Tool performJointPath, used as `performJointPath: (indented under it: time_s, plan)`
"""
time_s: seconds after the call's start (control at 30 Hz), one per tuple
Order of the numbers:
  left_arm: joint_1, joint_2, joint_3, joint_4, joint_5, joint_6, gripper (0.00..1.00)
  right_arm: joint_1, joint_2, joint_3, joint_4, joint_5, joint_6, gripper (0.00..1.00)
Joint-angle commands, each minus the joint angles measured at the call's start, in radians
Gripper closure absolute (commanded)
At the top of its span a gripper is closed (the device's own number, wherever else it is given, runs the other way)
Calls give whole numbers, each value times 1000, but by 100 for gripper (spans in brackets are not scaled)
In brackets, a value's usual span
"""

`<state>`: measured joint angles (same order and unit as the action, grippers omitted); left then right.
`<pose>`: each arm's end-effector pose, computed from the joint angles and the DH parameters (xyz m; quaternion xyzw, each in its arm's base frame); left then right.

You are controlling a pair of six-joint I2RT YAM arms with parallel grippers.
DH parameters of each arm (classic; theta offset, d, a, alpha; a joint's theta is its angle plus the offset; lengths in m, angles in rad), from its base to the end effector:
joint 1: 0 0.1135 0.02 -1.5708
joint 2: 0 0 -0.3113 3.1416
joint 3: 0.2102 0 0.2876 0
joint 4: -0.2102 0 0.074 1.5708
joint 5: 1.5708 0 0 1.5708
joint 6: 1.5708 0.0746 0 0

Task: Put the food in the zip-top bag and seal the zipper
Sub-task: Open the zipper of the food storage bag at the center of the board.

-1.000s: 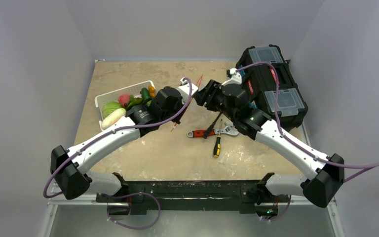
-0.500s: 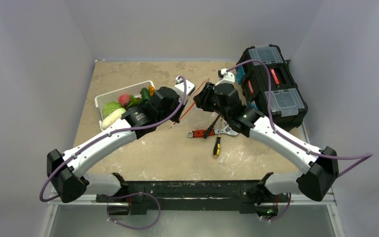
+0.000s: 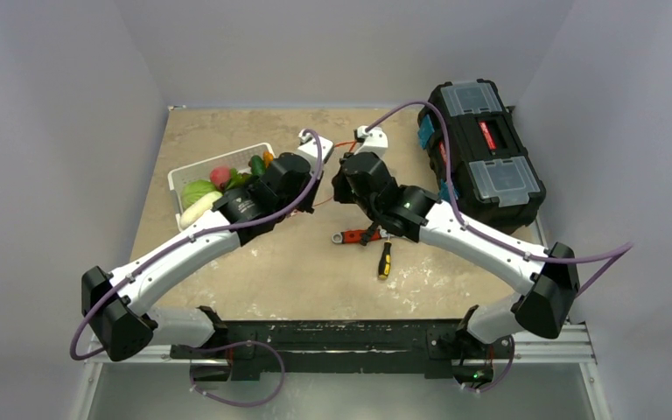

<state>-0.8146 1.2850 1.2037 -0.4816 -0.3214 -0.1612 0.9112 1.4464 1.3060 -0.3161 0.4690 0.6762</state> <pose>0.2504 -0.2311 0.3719 0.2042 0.8435 -0.0997 0.4867 0.2684 0.2910 0.3805 0.0252 0.8342 0.2284 0.5012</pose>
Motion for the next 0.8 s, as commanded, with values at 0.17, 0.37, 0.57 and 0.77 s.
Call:
performJointPath:
  time_s: [0.17, 0.37, 0.57, 0.77]
  plan:
    - [187, -60, 3, 33, 170, -147, 100, -11, -50, 46, 79, -6, -185, 100]
    - [197, -64, -6, 63, 298, -139, 89, -18, 7, 135, 21, -13, -286, 100]
    - [198, -95, -10, 58, 266, -106, 57, -18, 73, 204, -36, 33, -367, 100]
    - [198, -147, -30, 72, 188, -74, 38, -18, 112, 232, -61, 30, -442, 100]
